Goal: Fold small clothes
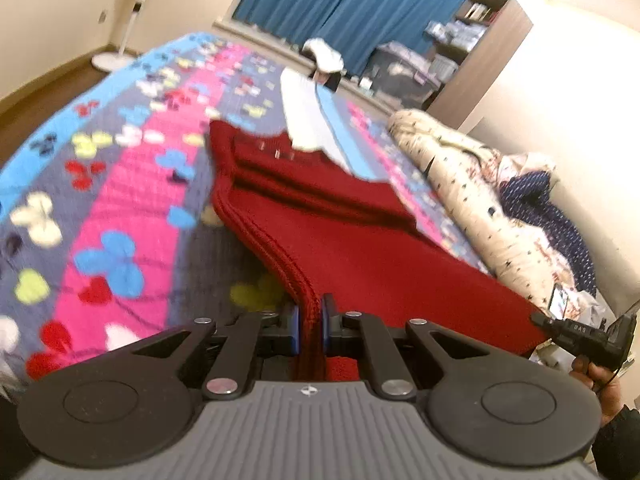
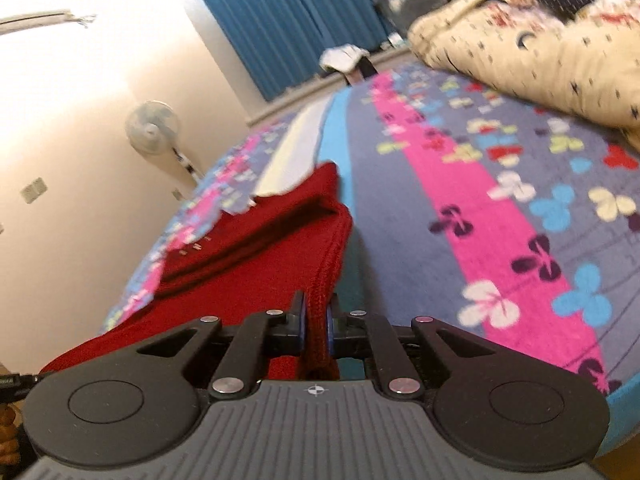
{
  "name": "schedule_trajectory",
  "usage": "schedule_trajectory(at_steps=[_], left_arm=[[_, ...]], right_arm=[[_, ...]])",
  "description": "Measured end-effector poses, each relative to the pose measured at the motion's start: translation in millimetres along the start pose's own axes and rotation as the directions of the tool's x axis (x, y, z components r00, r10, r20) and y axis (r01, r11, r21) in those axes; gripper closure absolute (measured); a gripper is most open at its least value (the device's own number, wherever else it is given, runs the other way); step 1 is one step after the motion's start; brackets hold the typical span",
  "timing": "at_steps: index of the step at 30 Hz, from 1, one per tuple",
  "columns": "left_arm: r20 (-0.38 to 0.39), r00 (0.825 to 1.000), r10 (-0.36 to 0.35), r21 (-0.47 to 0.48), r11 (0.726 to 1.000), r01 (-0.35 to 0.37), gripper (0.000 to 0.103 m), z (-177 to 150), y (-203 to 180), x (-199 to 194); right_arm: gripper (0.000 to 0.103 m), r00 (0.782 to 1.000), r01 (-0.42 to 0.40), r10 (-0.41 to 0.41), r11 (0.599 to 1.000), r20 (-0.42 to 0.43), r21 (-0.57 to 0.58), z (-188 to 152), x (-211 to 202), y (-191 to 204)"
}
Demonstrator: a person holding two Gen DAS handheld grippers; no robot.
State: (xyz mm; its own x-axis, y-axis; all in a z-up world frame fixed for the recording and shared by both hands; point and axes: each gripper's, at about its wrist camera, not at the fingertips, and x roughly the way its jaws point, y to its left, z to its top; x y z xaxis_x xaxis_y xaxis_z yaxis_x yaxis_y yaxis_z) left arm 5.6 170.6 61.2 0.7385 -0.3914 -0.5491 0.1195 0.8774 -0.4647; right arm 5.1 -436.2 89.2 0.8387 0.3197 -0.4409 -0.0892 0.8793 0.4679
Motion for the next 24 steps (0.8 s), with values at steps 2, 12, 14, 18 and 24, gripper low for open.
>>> schedule_trajectory(at_steps=[2,12,14,18,24], left_arm=[[0.024,1.0,-0.001,0.015,1.0,0.001,0.093,7.8,-1.6,-14.8],[0.092,0.992,-0.083,0.011,0.997,0.083,0.093,21.3,-4.7,-93.6],[0.092,0.993,-0.073,-0.019,0.997,0.075,0.093,23.9,2.9,-94.0],[0.027,1.0,-0.017,-0.099,0.995,0.019,0.093,28.4,19.4,-65.7],[-0.015,0.999,0.029,-0.09,0.996,-0.03,0.093,55.6,22.0,-26.3]], right_arm=[[0.094,1.0,-0.011,0.011,1.0,0.015,-0.01,2.3,-10.3,7.6],[0.095,0.985,-0.125,0.116,0.99,0.131,0.061,-1.4,-86.9,14.4],[0.095,0.985,-0.116,0.11,0.992,0.131,0.041,-5.4,-92.4,13.6],[0.095,0.993,-0.085,0.075,0.989,0.087,0.118,-9.6,-74.8,-2.0],[0.095,0.999,0.008,-0.011,0.998,0.038,0.067,10.6,-32.5,9.0]])
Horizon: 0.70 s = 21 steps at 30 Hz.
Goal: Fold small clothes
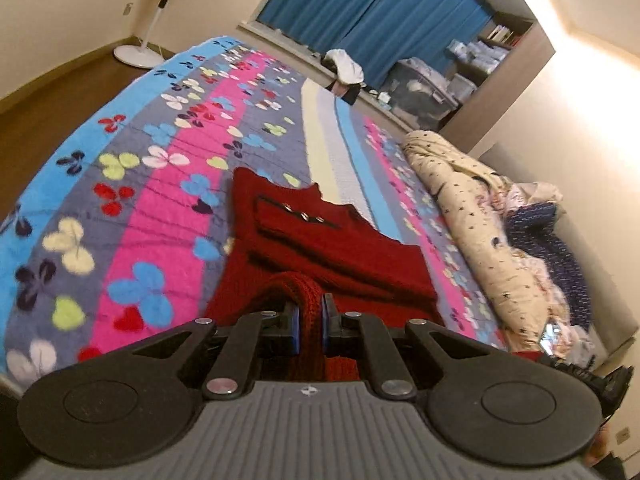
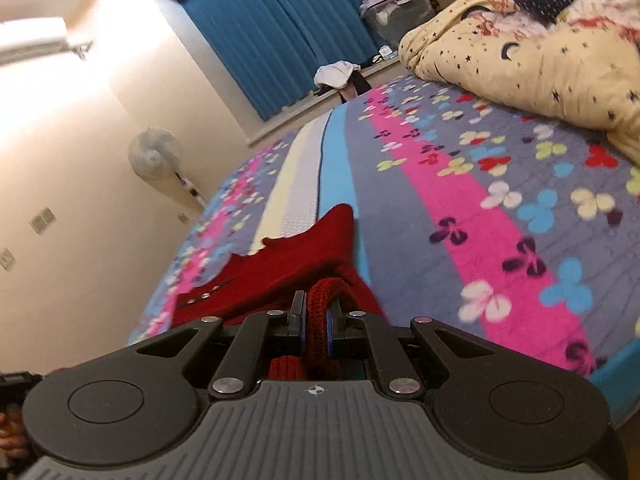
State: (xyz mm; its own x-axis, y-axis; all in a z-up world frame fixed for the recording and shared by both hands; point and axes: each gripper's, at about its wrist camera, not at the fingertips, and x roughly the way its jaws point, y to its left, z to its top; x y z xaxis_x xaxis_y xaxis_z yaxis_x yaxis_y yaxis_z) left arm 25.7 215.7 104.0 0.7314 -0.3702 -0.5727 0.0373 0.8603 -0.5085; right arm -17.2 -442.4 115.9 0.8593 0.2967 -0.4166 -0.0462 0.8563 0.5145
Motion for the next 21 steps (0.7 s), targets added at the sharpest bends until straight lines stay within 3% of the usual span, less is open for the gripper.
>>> schedule_trajectory(at_steps=[6,10,12,14,16,19,21], left_arm=[[-0.035,0.998,0.048,0.043,0.998,-0.047,0.093,60.9,12.1,67.8],[-0.054,0.991,0.121,0.072,0.99,-0.117,0.093,98.2,30.9,142.0],[-0.097,0.981,0.167,0.05,0.985,-0.162,0.092,104.6,47.1,182.1],[-0.195,0.956,0.217,0.019,0.976,-0.218,0.086,108.6,60.7,213.2],[-0.185,0.962,0.203,-0.014,0.978,-0.209,0.085,114.5,65.0,219.2],[-0.109,0.978,0.179,-0.016,0.983,-0.182,0.071,118.8,68.1,201.9],[-0.058,0.982,0.182,-0.014,0.983,-0.183,0.061,121.0,72.6,187.2]], right_arm=[[0.095,0.999,0.029,-0.031,0.997,-0.025,-0.075,54.5,72.7,10.5],[0.095,0.994,0.072,-0.079,0.994,-0.079,-0.084,92.6,155.7,11.5],[0.093,0.99,0.103,-0.108,0.993,-0.093,-0.056,96.6,199.4,4.1],[0.087,0.98,0.151,-0.151,0.989,-0.127,-0.012,87.3,237.2,-10.4],[0.081,0.941,0.271,-0.263,0.963,-0.213,0.006,81.5,263.0,-22.0],[0.078,0.969,0.224,-0.217,0.974,-0.115,0.046,91.6,241.9,-28.8],[0.07,0.971,0.233,-0.23,0.972,-0.067,0.041,93.1,225.5,-35.3]])
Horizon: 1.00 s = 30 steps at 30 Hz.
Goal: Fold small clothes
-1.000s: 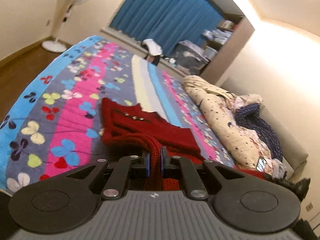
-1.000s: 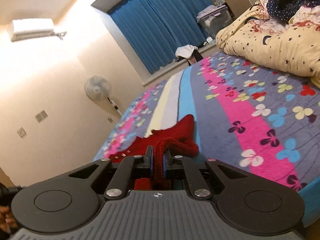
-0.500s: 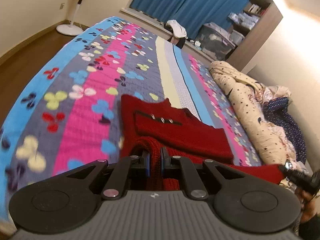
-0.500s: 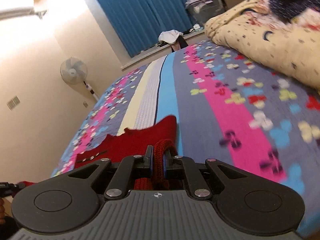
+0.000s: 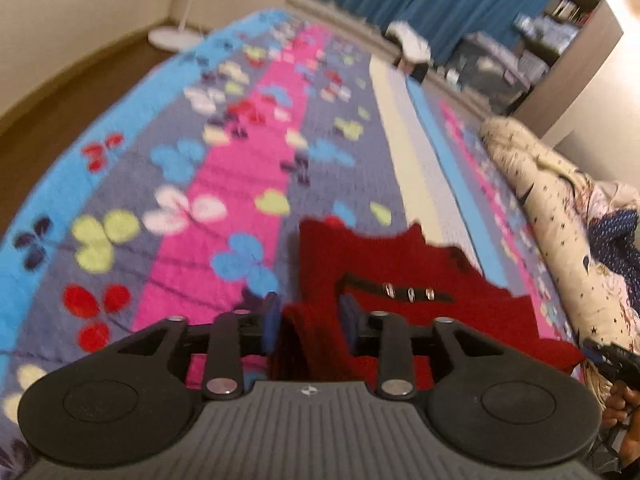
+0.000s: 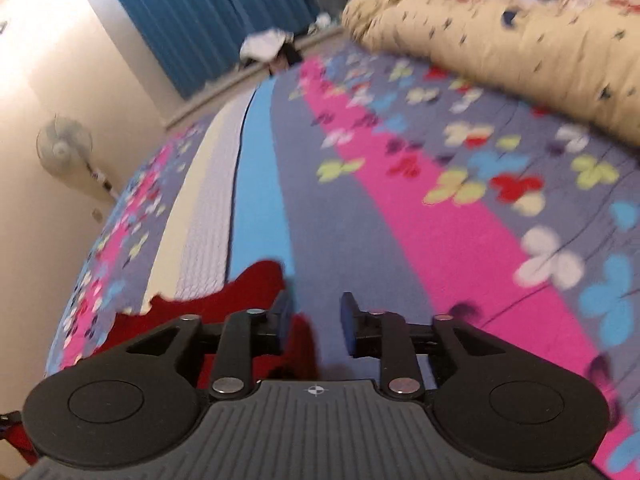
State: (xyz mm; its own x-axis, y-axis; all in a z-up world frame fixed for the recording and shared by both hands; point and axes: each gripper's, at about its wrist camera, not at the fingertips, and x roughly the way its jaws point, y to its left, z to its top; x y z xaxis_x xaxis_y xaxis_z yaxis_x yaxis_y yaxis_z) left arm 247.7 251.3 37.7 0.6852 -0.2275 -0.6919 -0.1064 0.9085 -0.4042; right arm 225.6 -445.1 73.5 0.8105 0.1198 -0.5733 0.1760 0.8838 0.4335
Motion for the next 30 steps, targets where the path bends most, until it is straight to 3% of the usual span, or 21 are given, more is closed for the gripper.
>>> schedule_trajectory(at_steps=[3,5,6,7,9,10,14,18,24,30], left_arm=[[0.008,1.0,0.019,-0.05,0.999,-0.018,0.061,-1.4,11.2,-12.4],[-0.056,0.996,0.075,-0.036,0.996,-0.077,0.054,-6.1,15.9,-9.8],[-0.108,0.987,0.119,-0.002,0.993,-0.12,0.043,-9.8,15.6,-3.5],[-0.174,0.968,0.18,0.056,0.983,-0.173,0.04,-17.0,13.3,5.6],[-0.247,0.936,0.251,0.171,0.962,-0.213,0.038,-28.7,2.6,19.1],[-0.25,0.934,0.257,0.21,0.956,-0.206,0.038,-32.6,-2.8,21.6],[-0.186,0.965,0.184,0.231,0.963,-0.139,0.038,-26.7,-19.5,20.2],[-0.152,0.981,0.118,0.237,0.968,-0.08,0.037,-21.9,-34.8,23.4],[-0.141,0.986,0.094,0.283,0.958,-0.051,0.037,-12.6,-45.8,49.7],[-0.14,0.988,0.069,0.215,0.976,-0.037,0.036,-0.7,-30.7,70.8]], right_arm=[[0.069,1.0,0.021,-0.02,0.999,-0.013,0.025,-4.8,-5.9,-25.1],[0.067,0.997,0.058,-0.057,0.998,-0.048,0.01,-7.5,-4.4,-39.0],[0.067,0.996,0.064,-0.064,0.998,-0.063,-0.004,-9.5,-5.1,-44.9],[0.067,0.994,0.065,-0.067,0.998,-0.089,-0.02,-11.9,-2.3,-47.6],[0.067,0.984,0.05,-0.06,0.997,-0.169,-0.066,-20.3,8.0,-49.4],[0.067,0.977,0.041,-0.06,0.994,-0.203,-0.097,-24.6,15.5,-47.1],[0.066,0.966,-0.03,-0.025,0.978,-0.256,-0.209,-33.4,31.8,-25.0],[0.065,0.967,-0.088,0.028,0.971,-0.255,-0.223,-32.2,43.8,-4.8],[0.063,0.977,-0.094,0.056,0.979,-0.208,-0.178,-20.8,65.4,12.1],[0.055,0.981,-0.077,0.053,0.989,-0.184,-0.125,-14.4,88.9,20.5]])
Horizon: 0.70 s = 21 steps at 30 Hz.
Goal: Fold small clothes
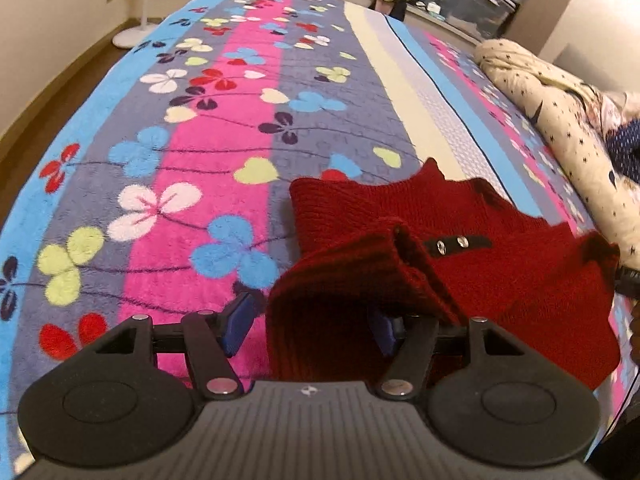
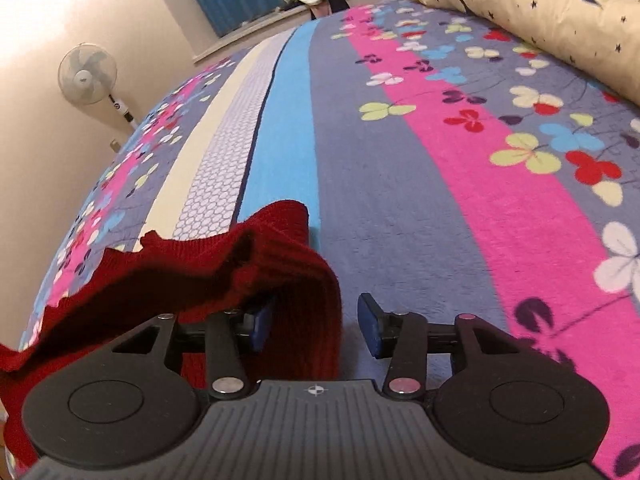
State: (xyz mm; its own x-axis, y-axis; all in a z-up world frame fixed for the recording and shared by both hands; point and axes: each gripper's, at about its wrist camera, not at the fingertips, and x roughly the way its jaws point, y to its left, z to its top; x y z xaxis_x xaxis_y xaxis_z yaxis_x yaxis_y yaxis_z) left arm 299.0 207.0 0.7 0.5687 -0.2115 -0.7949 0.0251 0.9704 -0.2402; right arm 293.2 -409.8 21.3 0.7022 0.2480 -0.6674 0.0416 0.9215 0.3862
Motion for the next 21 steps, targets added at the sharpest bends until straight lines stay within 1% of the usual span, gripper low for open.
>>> schedule_trajectory(at_steps=[5,10,11,13,14,15,17,18,19,21], left_arm=[[0.004,1.0,-0.015,-0.024,1.0,0.015,0.036,6.6,5.2,14.7],[-0.005,1.0,-0.025,-0.041,0.999,0.025,0.036,11.5,11.5,29.8],[-0.001,1.0,-0.027,-0.037,0.999,0.027,0.038,12.1,11.2,31.3],[0.011,0.999,-0.038,-0.021,0.999,0.038,0.049,13.2,9.0,32.6],[0.013,0.998,-0.055,-0.011,0.998,0.056,0.066,14.1,7.2,33.0],[0.018,0.997,-0.069,0.005,0.998,0.069,0.086,15.1,4.6,32.5],[0.06,0.997,-0.056,0.052,0.997,0.053,0.088,17.3,-3.4,26.6],[0.095,0.994,-0.049,0.065,0.997,0.043,0.089,19.7,-5.5,21.4],[0.125,0.991,-0.049,0.052,0.998,0.043,0.089,22.6,-4.1,17.1],[0.187,0.981,-0.049,0.001,0.999,0.05,0.089,28.3,1.8,9.1]], right_arm=[[0.055,1.0,0.008,-0.008,1.0,-0.001,0.021,4.6,11.5,5.5],[0.055,1.0,0.018,-0.018,1.0,-0.007,0.011,4.8,15.9,7.7],[0.055,1.0,0.018,-0.018,1.0,-0.004,0.003,5.0,15.7,8.5],[0.066,1.0,0.015,-0.015,1.0,0.004,-0.018,5.0,14.7,11.4],[0.077,1.0,0.009,-0.009,1.0,0.009,-0.029,5.2,14.3,13.1],[0.092,1.0,0.012,-0.011,0.999,0.019,-0.042,5.6,13.3,15.4],[0.092,0.998,0.025,-0.022,0.998,0.055,-0.06,9.0,8.4,21.2],[0.092,0.996,0.015,-0.01,0.998,0.091,-0.053,12.6,2.5,23.2],[0.092,0.991,-0.007,0.012,0.999,0.133,-0.039,17.3,-5.1,23.4],[0.093,0.968,-0.083,0.076,0.996,0.238,0.021,27.1,-23.0,20.3]])
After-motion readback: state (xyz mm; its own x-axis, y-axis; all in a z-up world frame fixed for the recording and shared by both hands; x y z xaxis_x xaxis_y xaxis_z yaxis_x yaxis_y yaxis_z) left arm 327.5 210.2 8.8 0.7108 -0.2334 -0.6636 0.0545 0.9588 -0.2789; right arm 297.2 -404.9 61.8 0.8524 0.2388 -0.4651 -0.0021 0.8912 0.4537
